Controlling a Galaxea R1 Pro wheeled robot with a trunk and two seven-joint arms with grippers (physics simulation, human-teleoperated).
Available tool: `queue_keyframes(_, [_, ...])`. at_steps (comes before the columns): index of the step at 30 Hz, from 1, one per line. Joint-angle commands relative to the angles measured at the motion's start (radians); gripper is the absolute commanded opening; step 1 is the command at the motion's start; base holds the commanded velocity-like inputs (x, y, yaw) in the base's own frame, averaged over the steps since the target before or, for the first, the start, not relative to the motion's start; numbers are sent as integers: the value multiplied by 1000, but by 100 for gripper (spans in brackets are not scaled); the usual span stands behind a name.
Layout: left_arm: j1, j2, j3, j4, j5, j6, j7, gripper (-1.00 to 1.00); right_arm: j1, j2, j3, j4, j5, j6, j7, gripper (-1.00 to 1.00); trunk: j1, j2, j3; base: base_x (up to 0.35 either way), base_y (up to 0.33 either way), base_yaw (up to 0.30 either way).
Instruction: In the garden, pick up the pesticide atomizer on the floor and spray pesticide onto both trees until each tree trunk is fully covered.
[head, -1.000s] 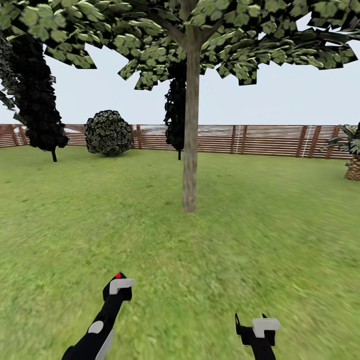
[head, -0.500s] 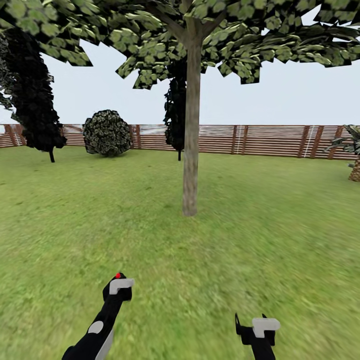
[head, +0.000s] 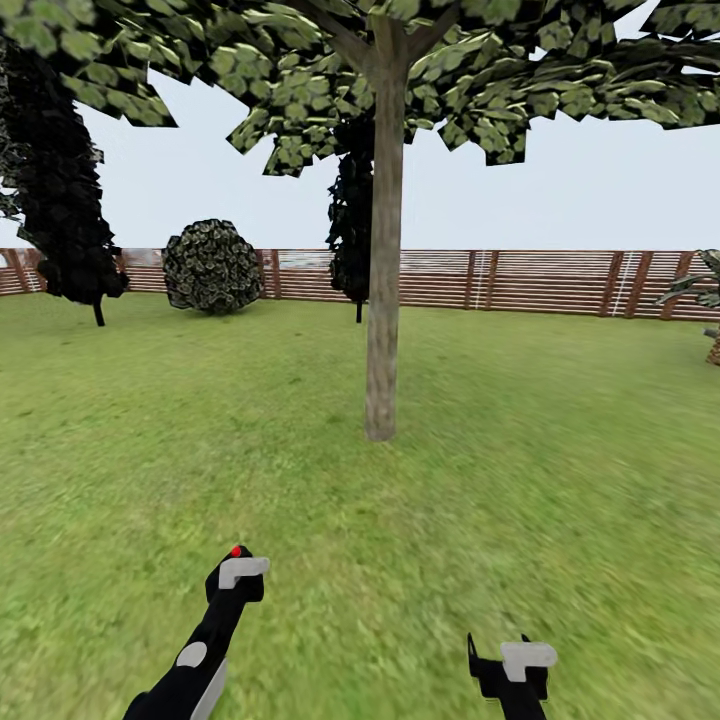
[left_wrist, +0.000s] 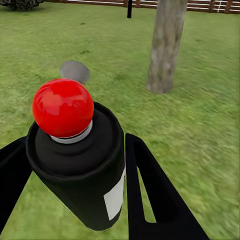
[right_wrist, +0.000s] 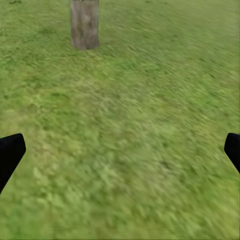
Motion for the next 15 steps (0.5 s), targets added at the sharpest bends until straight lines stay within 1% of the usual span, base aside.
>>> queue_keyframes(1, [-1, -1, 7, 0, -7, -3, -2, -100, -1, -1, 8, 1, 0, -1, -10, 100, 1, -1, -2, 350, 0, 0])
queue_keyframes(15, [-1, -1, 8, 0, -7, -4, -2, -100, -1, -1, 8, 1, 0, -1, -10, 100, 1, -1, -2, 350, 0, 0])
